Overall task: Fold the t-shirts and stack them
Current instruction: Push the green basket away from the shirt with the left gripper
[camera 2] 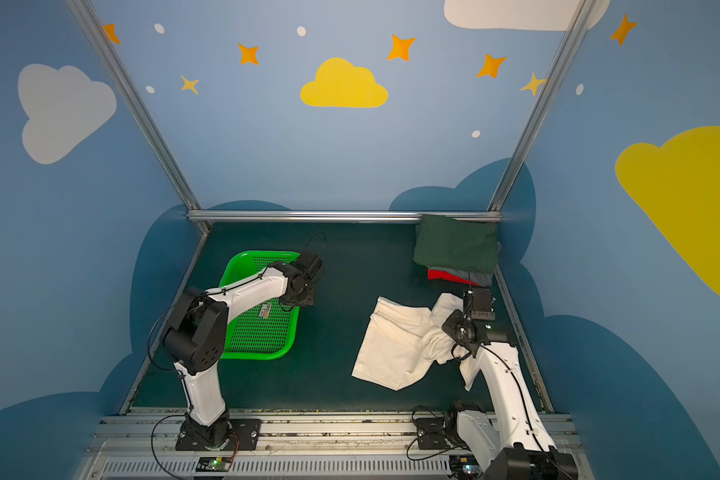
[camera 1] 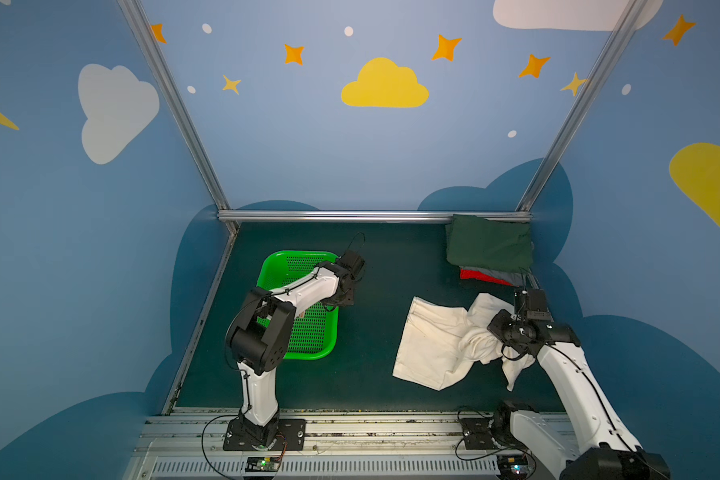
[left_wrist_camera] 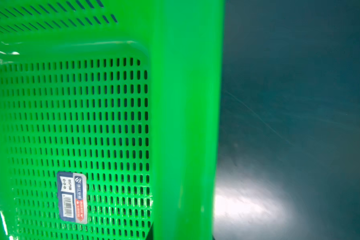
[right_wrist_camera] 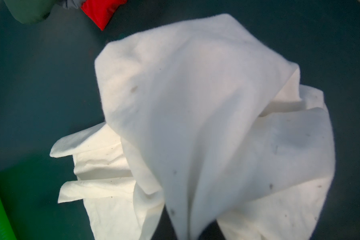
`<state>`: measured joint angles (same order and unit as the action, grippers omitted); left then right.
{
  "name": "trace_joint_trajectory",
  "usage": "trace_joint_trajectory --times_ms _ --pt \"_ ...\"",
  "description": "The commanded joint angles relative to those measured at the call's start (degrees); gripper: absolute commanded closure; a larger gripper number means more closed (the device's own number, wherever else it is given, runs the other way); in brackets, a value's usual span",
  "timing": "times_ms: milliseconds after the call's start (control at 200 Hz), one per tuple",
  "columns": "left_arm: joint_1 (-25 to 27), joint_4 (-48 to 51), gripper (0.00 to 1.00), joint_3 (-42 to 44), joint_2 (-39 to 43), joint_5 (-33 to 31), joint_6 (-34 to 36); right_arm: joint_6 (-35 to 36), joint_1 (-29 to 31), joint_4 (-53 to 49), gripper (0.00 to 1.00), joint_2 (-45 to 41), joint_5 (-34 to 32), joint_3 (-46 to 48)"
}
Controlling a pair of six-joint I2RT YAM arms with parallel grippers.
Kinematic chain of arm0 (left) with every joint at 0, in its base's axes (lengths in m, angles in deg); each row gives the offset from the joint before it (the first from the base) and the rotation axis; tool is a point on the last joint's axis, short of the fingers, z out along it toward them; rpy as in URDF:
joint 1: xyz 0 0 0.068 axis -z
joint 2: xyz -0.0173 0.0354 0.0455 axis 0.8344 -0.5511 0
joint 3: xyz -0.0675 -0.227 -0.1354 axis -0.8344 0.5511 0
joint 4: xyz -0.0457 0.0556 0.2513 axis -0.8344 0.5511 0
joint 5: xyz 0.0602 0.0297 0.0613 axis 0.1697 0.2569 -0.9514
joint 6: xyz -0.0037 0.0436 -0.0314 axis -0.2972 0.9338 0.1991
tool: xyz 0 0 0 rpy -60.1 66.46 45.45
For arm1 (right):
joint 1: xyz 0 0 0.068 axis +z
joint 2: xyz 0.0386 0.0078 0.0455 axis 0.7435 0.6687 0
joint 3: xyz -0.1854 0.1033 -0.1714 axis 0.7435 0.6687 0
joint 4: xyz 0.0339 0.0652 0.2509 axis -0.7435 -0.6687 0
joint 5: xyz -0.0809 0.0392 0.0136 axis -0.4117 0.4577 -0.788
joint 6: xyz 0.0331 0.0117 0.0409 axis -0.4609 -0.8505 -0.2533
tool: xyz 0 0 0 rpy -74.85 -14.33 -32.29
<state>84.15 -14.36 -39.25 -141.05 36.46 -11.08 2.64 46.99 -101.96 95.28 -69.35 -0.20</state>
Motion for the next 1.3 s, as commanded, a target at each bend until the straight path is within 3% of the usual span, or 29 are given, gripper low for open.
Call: trace_joint_trajectory --times_ms 0,175,435,796,1041,1121,1296 --pt "-4.0 -3.4 0.83 -1.7 -4.1 -1.6 5.9 -0.6 0.0 1.6 1.0 -0.2 1.1 -0.5" --pt "-10.8 -4.5 0.85 -7.1 -8.7 -1.9 10.0 -4.2 2.4 3.8 1.0 0.7 4.2 1.8" --pt "-18.7 -2.6 0.84 -20.5 -17.5 0.0 15.1 -5.9 8.3 5.2 1.0 4.8 2.5 1.2" --pt "-24.3 -0.1 0.83 -34.5 -27.8 -1.5 22.1 -7.7 13.6 7.4 1.0 10.0 1.3 -1.1" --pt "-24.9 -1.1 0.8 -38.8 -29.1 -3.3 24.7 -8.6 16.3 8.2 1.0 12.6 1.2 -3.0" --pt "-25.6 2.4 0.71 -43.0 -30.4 -2.9 23.9 -8.6 17.3 8.3 1.0 13.0 0.8 -3.6" --pt "-25.6 0.6 0.28 -40.3 -27.4 -4.8 24.0 -8.3 18.1 7.8 1.0 13.5 0.9 -4.7"
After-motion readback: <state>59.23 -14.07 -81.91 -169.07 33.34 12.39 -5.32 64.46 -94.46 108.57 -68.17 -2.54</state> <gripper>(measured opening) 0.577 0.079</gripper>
